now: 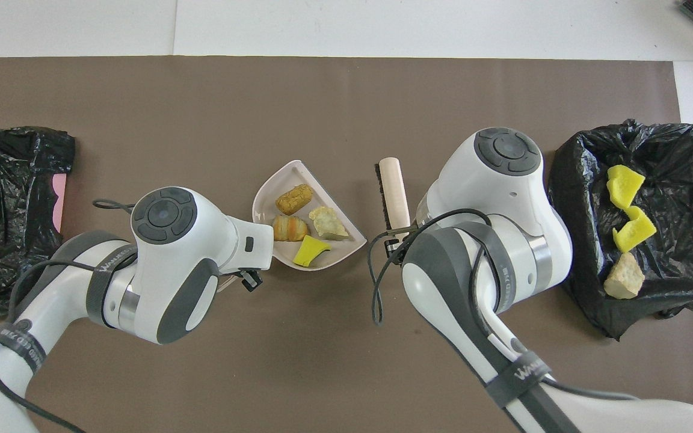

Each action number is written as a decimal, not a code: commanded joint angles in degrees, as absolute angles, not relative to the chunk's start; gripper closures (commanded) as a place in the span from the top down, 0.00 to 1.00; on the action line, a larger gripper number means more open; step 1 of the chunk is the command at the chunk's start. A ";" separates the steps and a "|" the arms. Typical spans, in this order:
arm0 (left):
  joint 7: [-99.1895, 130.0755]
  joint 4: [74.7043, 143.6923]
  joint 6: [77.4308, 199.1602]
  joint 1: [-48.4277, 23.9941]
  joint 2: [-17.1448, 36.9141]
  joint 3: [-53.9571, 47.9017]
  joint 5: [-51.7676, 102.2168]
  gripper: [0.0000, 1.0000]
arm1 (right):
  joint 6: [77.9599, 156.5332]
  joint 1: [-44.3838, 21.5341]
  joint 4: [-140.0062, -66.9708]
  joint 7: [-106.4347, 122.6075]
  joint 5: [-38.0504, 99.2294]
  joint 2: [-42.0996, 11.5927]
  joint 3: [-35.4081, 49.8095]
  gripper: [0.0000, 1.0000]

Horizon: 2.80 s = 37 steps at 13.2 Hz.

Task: Sweep and dump trash in bin

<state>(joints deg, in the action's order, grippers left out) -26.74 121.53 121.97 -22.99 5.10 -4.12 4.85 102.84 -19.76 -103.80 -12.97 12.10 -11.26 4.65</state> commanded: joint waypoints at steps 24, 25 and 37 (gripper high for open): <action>-60.18 105.64 114.86 34.88 0.70 -2.90 -9.12 0.00 | 120.92 -48.33 -121.53 -46.41 13.62 -7.91 5.71 0.00; -60.64 105.64 115.31 34.89 0.79 -2.90 -11.32 0.00 | 123.29 -48.34 -122.86 -45.54 13.71 -7.74 5.80 0.00; -70.30 104.51 112.76 24.71 1.58 -3.25 -49.19 0.00 | 104.52 -39.56 -106.98 -37.98 12.39 -4.92 5.10 1.00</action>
<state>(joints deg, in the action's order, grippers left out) -68.46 106.57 113.10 27.20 0.73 -3.76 -44.91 107.54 -41.53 -109.85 -41.01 12.54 -5.14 5.11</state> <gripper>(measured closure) 0.692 0.000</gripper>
